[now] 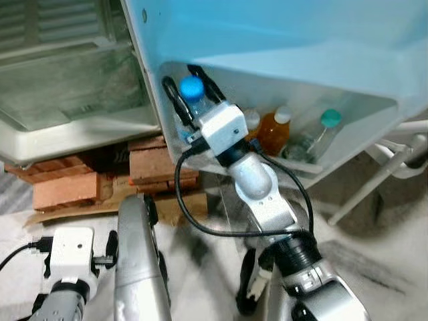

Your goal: Restocking fridge

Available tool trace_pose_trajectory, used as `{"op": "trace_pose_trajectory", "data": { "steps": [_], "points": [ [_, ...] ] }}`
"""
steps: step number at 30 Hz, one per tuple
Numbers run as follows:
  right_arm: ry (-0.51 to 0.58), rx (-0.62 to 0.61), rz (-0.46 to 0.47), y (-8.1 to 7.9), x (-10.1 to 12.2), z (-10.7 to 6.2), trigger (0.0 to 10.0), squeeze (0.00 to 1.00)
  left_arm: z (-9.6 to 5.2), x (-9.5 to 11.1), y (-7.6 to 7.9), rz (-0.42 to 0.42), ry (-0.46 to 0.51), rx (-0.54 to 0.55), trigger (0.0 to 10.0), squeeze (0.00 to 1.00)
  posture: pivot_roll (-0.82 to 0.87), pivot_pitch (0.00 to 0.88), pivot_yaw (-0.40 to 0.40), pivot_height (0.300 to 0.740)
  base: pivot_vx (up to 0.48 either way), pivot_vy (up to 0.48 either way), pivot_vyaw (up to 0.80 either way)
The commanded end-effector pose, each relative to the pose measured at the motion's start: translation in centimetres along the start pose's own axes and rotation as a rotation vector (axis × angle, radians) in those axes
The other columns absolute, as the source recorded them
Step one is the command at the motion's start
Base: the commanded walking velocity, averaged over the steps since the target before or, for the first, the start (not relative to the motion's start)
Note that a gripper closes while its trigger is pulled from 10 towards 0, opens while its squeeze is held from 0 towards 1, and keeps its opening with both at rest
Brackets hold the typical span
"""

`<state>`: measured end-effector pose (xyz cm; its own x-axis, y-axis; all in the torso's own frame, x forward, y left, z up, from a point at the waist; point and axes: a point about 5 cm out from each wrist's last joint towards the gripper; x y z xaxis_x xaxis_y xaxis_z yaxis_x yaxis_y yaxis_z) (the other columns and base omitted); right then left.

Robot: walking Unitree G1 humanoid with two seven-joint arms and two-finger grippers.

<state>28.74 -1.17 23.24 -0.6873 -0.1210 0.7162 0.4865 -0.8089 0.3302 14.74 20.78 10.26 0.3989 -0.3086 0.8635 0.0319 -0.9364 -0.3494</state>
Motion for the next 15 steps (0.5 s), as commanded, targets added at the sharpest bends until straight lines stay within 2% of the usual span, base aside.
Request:
{"op": "trace_pose_trajectory", "data": {
  "steps": [1,4,9,11,13,15],
  "points": [
    [0.136,-0.001,-0.109,0.0,2.3,-0.1,10.0,0.0,0.1,-0.7,-0.1,0.015,-0.04,-0.008,10.0,0.0,0.27,0.313,-0.026,0.461,0.0,0.0,0.0],
    [0.166,0.072,-0.217,-1.0,1.9,-1.1,10.0,0.0,0.3,-0.5,-0.2,0.023,-0.026,-0.003,10.0,0.0,0.27,0.314,-0.02,0.461,0.0,0.0,0.0],
    [0.233,0.124,-0.355,-1.5,1.9,-1.2,10.0,0.0,0.7,-0.4,-0.5,0.032,-0.017,0.006,10.0,0.0,0.28,0.31,-0.013,0.461,0.0,0.0,0.0],
    [0.232,0.127,-0.361,-1.7,1.4,-1.3,10.0,0.0,0.8,-0.3,-0.5,0.037,-0.012,0.009,10.0,0.0,0.27,0.306,-0.013,0.461,0.0,0.0,0.0],
    [0.179,0.169,-0.361,-2.8,-0.8,-2.5,10.0,0.0,1.0,-0.3,-0.6,0.044,-0.005,0.014,10.0,0.0,0.28,0.305,-0.013,0.461,0.0,0.0,0.0],
    [0.146,0.19,-0.366,-3.3,-1.8,-3.3,10.0,0.0,1.0,-0.2,-0.6,0.045,-0.004,0.013,10.0,0.0,0.28,0.306,-0.013,0.461,0.0,0.0,0.0]
  ]
}}
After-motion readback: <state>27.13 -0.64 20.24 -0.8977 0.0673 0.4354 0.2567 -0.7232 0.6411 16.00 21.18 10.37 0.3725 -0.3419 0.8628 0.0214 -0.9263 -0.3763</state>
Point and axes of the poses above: a point about 5 cm out from each wrist's last joint towards the gripper, its own z axis pointing out of the wrist towards the gripper, its own x axis along the axis of the wrist's last joint, y = z × x, and after that the axes turned 8 degrees about z, right-handed
